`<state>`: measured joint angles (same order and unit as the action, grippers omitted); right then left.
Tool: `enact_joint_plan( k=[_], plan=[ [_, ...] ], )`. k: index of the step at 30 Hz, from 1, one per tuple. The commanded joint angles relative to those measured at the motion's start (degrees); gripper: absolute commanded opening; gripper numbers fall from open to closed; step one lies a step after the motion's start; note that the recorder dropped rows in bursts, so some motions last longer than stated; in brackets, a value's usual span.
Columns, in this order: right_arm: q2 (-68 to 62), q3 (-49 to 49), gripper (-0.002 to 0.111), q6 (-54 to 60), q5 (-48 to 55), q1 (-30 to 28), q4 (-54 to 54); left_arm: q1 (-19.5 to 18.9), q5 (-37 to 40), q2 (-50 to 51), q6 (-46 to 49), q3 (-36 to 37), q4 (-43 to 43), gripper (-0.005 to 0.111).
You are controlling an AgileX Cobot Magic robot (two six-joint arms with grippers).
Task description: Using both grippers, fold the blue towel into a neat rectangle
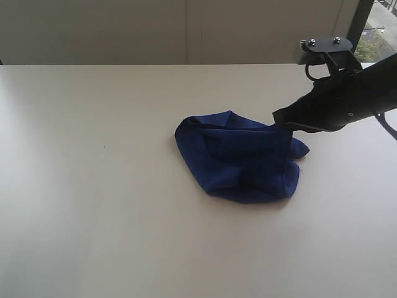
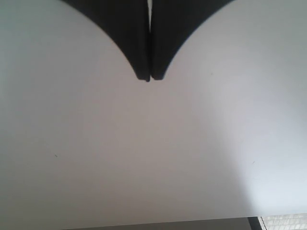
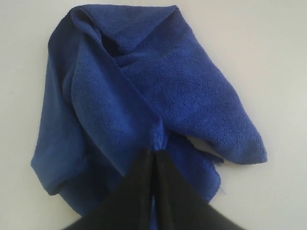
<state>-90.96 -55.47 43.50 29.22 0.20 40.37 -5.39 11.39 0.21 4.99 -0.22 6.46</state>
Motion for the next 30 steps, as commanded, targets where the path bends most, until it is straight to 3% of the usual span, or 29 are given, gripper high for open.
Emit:
enact_joint_plan(
  k=[1,10,18,20,24,28,30],
  plan=[
    [0.6,0.2,0.000,-0.3,-0.9,0.1,0.0,-0.2,-0.4,-0.2,0.0,0.2,0.4,0.000],
    [0.6,0.2,0.000,-0.3,-1.4,0.1,0.0,-0.2,-10.7,-0.2,-3.1,0.2,1.2,0.000],
    [0.6,0.2,0.000,-0.3,-1.8,0.1,0.0,-0.2,-19.4,-0.2,-21.6,0.2,1.6,0.000],
    [0.6,0.2,0.000,-0.3,-1.9,0.1,0.0,-0.2,-16.2,-0.2,-25.0,0.2,1.6,0.000],
    [0.6,0.2,0.000,-0.3,-2.6,0.1,0.0,-0.2,-5.5,1.1,-24.3,-7.2,1.6,0.000],
    [0.6,0.2,0.000,-0.3,-2.6,0.1,0.0,-0.2,5.0,13.1,-14.0,-19.4,3.9,0.000],
    [0.6,0.2,0.000,-0.3,-2.6,0.1,0.0,-0.2,11.7,21.1,-1.2,-24.5,11.5,0.000]
  ],
)
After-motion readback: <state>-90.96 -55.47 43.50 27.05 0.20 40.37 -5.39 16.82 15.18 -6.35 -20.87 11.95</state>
